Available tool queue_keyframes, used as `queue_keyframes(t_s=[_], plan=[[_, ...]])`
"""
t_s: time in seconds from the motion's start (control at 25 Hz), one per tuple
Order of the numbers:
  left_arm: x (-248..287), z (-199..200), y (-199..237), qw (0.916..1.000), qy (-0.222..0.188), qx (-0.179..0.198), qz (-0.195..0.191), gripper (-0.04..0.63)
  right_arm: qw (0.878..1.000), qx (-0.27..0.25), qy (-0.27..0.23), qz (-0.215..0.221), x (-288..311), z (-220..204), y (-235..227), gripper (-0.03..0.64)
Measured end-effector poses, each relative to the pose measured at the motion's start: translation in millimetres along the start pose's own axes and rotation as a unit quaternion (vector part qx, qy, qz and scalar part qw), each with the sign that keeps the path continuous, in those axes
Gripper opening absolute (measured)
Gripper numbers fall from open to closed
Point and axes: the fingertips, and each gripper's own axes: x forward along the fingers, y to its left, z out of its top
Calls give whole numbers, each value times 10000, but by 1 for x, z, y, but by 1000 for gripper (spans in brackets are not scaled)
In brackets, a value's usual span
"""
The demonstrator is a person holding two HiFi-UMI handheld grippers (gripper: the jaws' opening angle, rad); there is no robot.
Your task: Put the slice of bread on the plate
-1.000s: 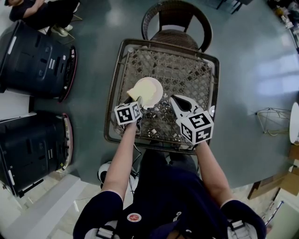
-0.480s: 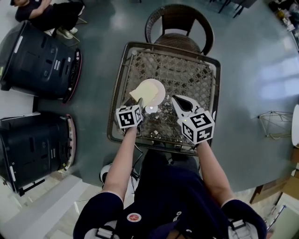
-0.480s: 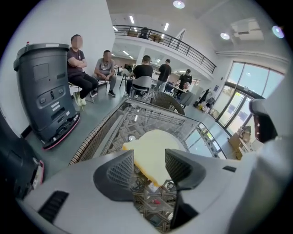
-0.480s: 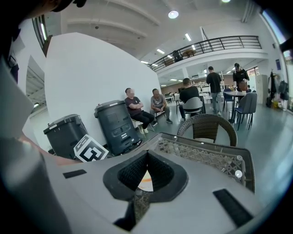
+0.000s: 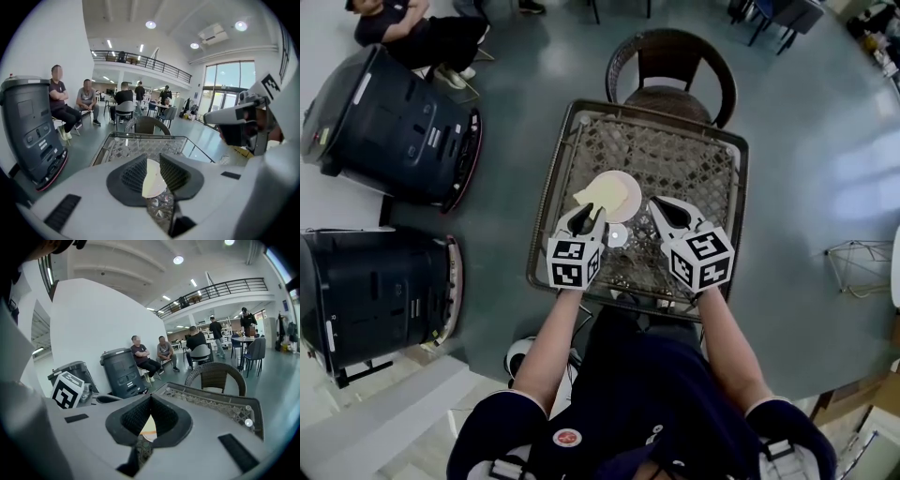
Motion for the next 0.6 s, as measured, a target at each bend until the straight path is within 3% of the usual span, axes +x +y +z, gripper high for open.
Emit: queue_keyframes(t_s=[0.28,0.6], plan=[[-33,45,-23,9975,-639,192,-250,15,9997,20,-208,141,-3,13,15,6],[-66,86,-58,9896,-1226,256,-704,8,9974,-58,-617,374,-15,39,35,6]])
